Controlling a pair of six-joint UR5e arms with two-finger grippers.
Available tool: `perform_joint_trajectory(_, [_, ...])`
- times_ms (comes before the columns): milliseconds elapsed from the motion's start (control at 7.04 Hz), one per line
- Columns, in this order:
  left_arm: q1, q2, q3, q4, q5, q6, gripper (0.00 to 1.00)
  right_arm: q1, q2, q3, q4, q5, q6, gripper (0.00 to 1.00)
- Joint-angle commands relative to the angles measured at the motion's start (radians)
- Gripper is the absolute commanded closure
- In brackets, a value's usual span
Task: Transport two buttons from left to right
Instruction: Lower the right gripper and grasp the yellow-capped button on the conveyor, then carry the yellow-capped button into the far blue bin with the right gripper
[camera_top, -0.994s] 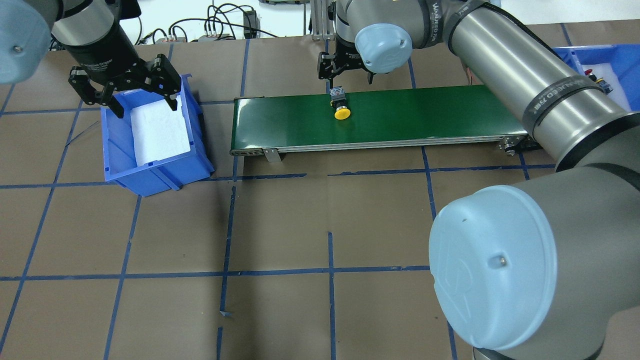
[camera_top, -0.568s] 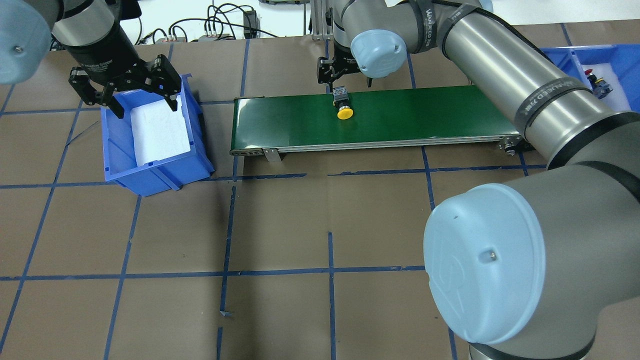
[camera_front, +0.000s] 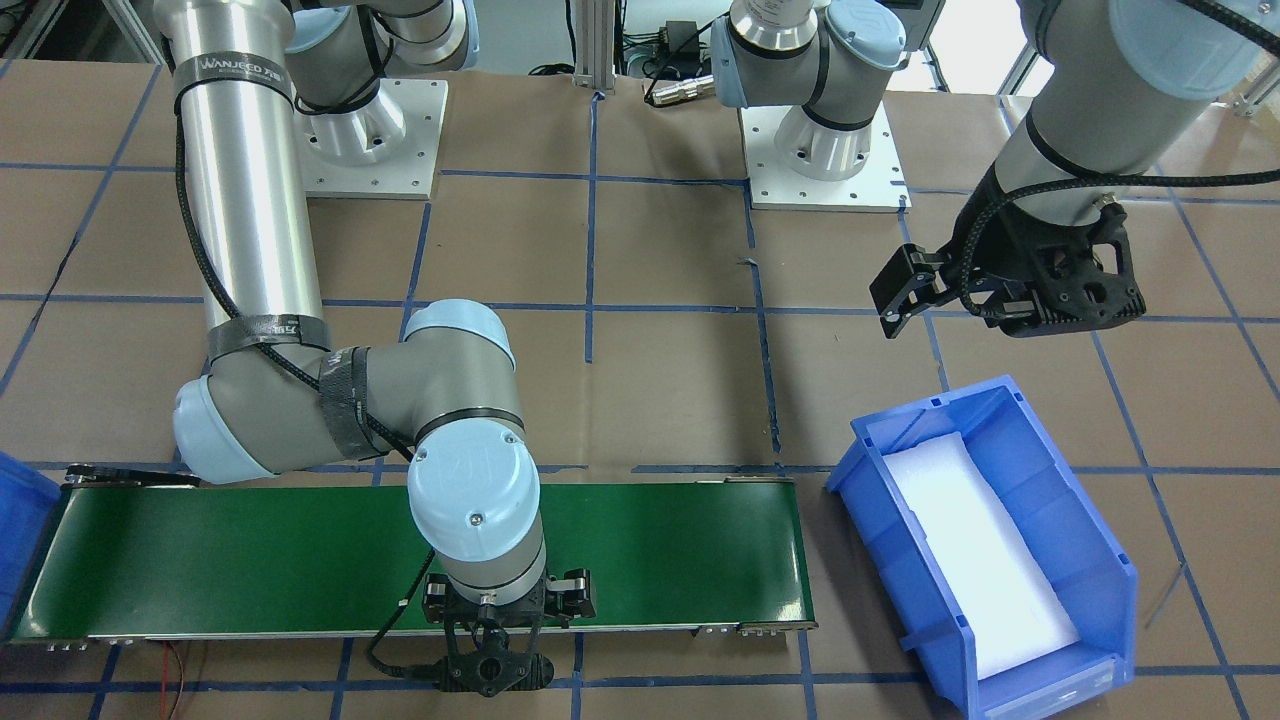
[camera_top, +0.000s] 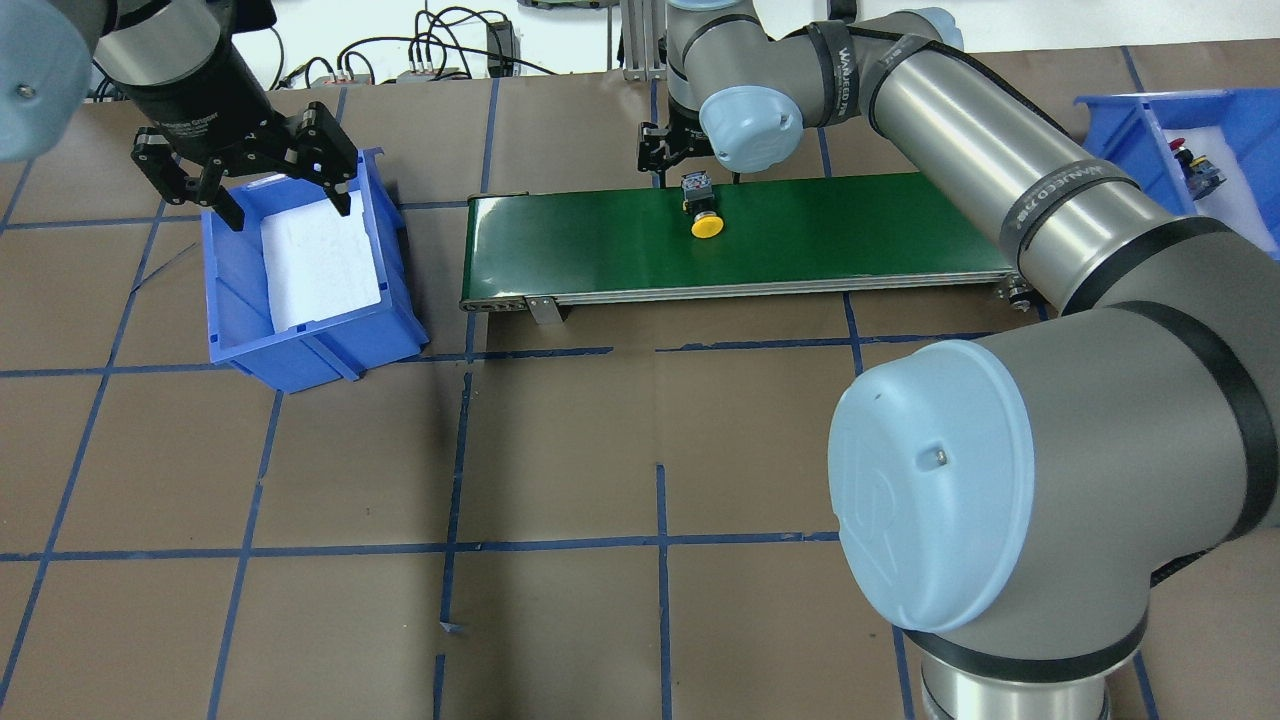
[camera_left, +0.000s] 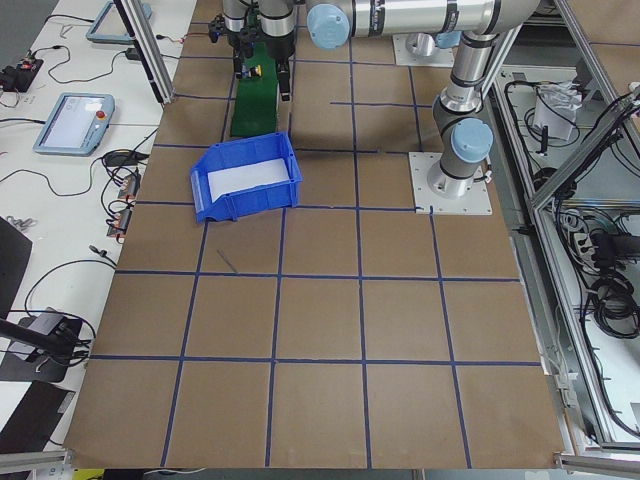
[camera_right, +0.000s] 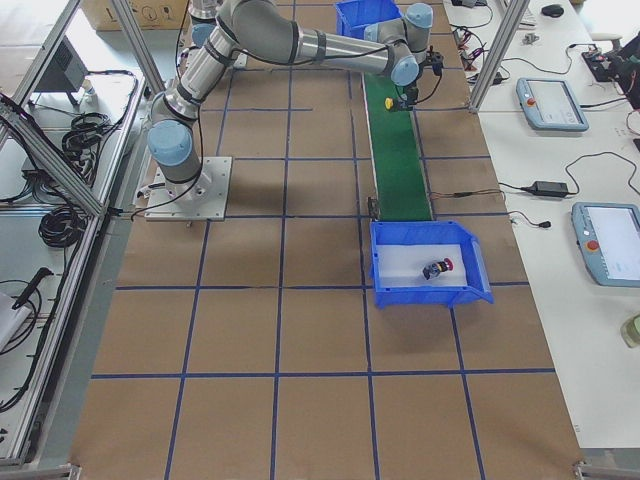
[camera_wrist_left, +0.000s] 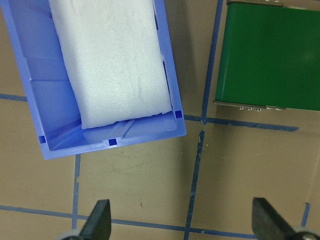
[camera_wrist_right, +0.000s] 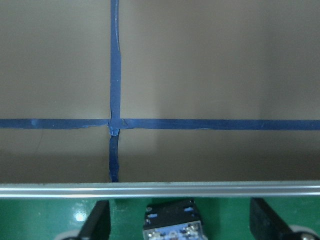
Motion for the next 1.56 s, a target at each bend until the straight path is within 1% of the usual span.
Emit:
perform_joint_trajectory(0, [-0.003, 0.006, -0.008, 0.000, 0.001, -0.001, 0.00, -0.013, 0.006, -0.017, 0.013, 0.000, -0.001, 0.52])
perform_joint_trajectory(142, [-0.003, 0.007, -0.012, 0.000, 0.003, -0.001, 0.00, -0.013, 0.006, -0.017, 0.019, -0.001, -0.008, 0.73])
perform_joint_trajectory(284, [-0.005, 0.003, -0.012, 0.000, 0.004, -0.001, 0.00, -0.016, -0.006, -0.017, 0.031, -0.001, -0.042, 0.91])
perform_joint_trajectory(426, [-0.005, 0.003, -0.012, 0.000, 0.007, -0.001, 0.00, -0.033, -0.015, -0.016, 0.052, -0.003, -0.109, 0.94])
perform_joint_trajectory(568, [-0.003, 0.006, -0.011, 0.000, 0.006, -0.001, 0.00, -0.070, -0.029, -0.017, 0.083, -0.001, -0.134, 0.94])
perform_joint_trajectory(710, [-0.003, 0.006, -0.011, 0.000, 0.004, -0.001, 0.00, -0.126, -0.074, -0.011, 0.139, 0.000, -0.231, 0.94])
perform_joint_trajectory(852, [-0.005, 0.006, -0.012, -0.002, 0.006, -0.001, 0.00, -0.195, -0.110, -0.011, 0.196, 0.005, -0.342, 0.94])
perform_joint_trajectory(1136, [-0.003, 0.001, -0.012, 0.000, 0.007, -0.001, 0.00, -0.347, -0.162, -0.010, 0.273, 0.005, -0.613, 0.94])
perform_joint_trajectory(1420, [-0.003, 0.001, -0.012, 0.000, 0.004, -0.001, 0.00, -0.494, -0.185, -0.007, 0.298, -0.001, -0.842, 0.95])
